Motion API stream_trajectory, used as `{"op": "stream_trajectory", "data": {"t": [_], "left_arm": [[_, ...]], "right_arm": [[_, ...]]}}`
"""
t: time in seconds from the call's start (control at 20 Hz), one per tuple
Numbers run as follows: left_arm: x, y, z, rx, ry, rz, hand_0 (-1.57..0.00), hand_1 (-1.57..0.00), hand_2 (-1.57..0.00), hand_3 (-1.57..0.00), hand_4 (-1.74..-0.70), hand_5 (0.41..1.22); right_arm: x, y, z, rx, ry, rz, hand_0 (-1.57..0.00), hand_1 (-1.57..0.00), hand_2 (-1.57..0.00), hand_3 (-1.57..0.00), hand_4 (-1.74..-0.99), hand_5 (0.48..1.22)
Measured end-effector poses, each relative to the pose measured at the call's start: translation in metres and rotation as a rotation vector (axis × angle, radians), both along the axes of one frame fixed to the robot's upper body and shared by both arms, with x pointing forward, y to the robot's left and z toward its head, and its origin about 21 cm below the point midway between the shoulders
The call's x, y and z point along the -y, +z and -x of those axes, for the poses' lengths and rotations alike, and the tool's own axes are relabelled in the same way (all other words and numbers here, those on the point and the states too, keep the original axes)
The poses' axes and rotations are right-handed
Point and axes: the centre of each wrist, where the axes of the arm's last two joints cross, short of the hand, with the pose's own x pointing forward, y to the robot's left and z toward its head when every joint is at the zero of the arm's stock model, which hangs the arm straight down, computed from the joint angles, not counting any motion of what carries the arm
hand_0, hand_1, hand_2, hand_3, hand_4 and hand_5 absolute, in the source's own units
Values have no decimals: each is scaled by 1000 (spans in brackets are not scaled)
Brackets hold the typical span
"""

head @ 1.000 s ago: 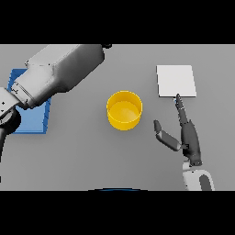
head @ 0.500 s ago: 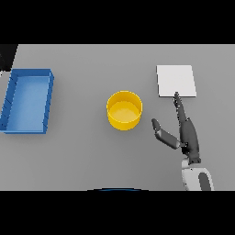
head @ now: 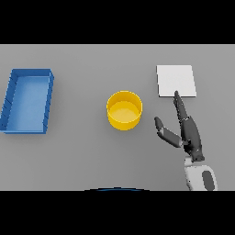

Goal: Pick up the red beaker and tilt it to pour out 1 green nut into yellow bowl. Pick up the yellow bowl and place it on the metallic measuring scale.

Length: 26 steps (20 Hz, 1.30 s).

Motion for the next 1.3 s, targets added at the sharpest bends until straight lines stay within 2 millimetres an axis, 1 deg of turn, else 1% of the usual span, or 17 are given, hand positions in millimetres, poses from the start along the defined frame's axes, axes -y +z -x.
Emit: {"op": "stream_trajectory", "data": {"t": [0.05,0.1,0.2,0.35,0.55,0.6,0.7,0.85,0.9,0.95,1.0,1.05,1.1,1.15,1.2,1.25,1.3], "left_arm": [[-5,-12,3,6,5,41,-1571,-1571,-1571,-1488,-1741,1221],[-12,-24,9,-10,34,70,-1571,-1571,-1571,-1462,-1741,1221],[-15,-43,17,-19,72,150,-1571,-1571,-1571,-1396,-1741,1221],[-23,-71,40,-17,118,236,-1571,-1571,-1571,-1379,-1741,1221],[-10,-101,67,-27,163,318,-1571,-1571,-1571,-1396,-1741,1221],[-10,-108,74,-27,175,330,-1571,-1571,-1571,-1393,-1741,1221],[-8,-120,85,-52,199,347,-1571,-1571,-1571,-1383,-1741,1221],[-3,-131,99,-88,198,372,-1571,-1571,-1571,-1374,-1740,1008],[-3,-133,102,-114,202,394,-1571,-1571,-1571,-1366,-1735,955],[-2,-135,106,-143,188,397,-1571,-1571,-1571,-1407,-1661,888],[-3,-132,110,-170,157,391,-1571,-1571,-1571,-1368,-1493,827],[-1,-134,114,-184,119,395,-1571,-1545,-1489,-1238,-1311,774],[0,-129,116,-198,52,363,-1495,-1380,-1311,-1098,-1155,740],[-3,-128,122,-211,-3,339,-1253,-1104,-1049,-884,-1031,714],[-6,-131,126,-234,-53,363,-1003,-883,-839,-707,-933,697],[-9,-127,127,-262,-75,370,-802,-706,-671,-565,-870,682],[-10,-124,127,-278,-93,380,-641,-565,-536,-452,-823,667]], "right_arm": [[-4,0,0,18,16,6,1,1,1,1,-1181,687],[-1,0,-2,8,14,6,1,1,1,1,-1188,696],[-3,0,-1,15,19,31,1,1,1,1,-1192,704],[2,-6,1,8,16,41,1,1,1,1,-1202,709],[0,-4,-5,9,10,43,1,1,1,1,-1201,696],[3,-4,-3,17,5,41,1,1,1,1,-1201,693],[0,-7,0,11,11,24,1,1,1,1,-1186,687],[-3,-5,-3,14,9,29,1,1,1,1,-1169,680],[-1,-5,0,18,14,26,1,1,1,1,-1168,679],[0,-3,-1,8,10,21,1,1,1,1,-1165,678],[-5,-3,-2,9,16,22,1,1,1,1,-1165,675],[-5,-3,-5,2,7,29,1,1,1,1,-1163,671],[-4,-3,-3,8,4,36,1,1,1,1,-1159,669],[-6,-5,-2,4,5,39,1,1,1,1,-1161,669],[-4,-5,-1,6,2,39,1,1,1,1,-1162,671],[0,-4,0,17,8,38,1,1,1,1,-1156,673],[-4,-5,3,15,18,27,1,1,1,1,-1151,677]]}}
